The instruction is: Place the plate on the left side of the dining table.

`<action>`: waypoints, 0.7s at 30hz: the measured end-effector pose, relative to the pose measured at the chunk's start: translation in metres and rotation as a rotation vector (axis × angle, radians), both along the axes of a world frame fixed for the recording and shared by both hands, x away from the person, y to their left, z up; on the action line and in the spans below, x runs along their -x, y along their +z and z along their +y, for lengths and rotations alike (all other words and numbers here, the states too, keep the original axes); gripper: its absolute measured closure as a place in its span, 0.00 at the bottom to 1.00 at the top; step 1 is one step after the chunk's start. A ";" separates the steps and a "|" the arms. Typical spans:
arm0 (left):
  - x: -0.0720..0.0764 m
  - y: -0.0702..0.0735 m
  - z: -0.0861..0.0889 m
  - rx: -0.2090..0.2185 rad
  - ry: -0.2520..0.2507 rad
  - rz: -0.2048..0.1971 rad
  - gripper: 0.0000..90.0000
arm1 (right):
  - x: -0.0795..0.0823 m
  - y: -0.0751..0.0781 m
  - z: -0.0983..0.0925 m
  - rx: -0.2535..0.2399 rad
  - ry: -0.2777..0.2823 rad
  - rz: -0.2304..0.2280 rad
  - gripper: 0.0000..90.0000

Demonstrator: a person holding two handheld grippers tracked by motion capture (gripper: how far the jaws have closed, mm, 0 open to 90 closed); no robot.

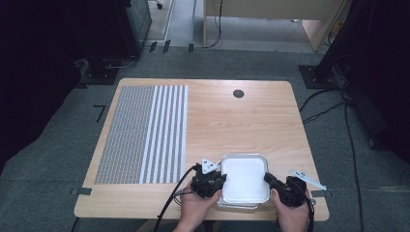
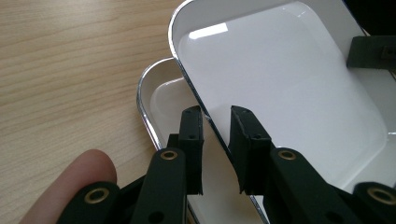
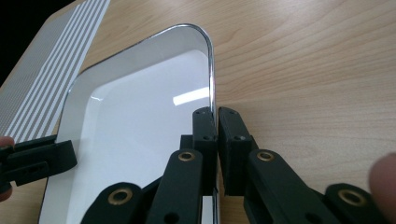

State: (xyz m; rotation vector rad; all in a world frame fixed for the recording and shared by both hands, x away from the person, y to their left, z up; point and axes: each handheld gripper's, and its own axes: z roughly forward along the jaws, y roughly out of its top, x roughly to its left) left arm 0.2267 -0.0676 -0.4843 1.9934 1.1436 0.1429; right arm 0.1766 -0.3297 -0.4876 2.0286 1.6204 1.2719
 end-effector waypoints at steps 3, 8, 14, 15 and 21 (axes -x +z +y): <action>-0.001 0.001 0.001 -0.004 0.001 0.000 0.85 | -0.002 0.000 0.001 0.003 0.010 0.009 0.98; -0.003 0.001 0.001 -0.020 -0.005 -0.004 0.85 | -0.006 0.000 0.002 0.028 0.035 0.019 0.98; -0.005 0.003 0.002 -0.005 -0.011 0.004 0.85 | -0.007 0.003 0.003 0.056 0.040 0.027 0.99; -0.005 0.004 0.002 -0.004 -0.015 0.003 0.85 | -0.007 0.004 0.003 0.054 0.040 0.030 0.99; -0.007 0.006 0.004 -0.023 -0.017 -0.005 0.85 | -0.011 0.006 0.004 0.056 0.054 0.028 0.99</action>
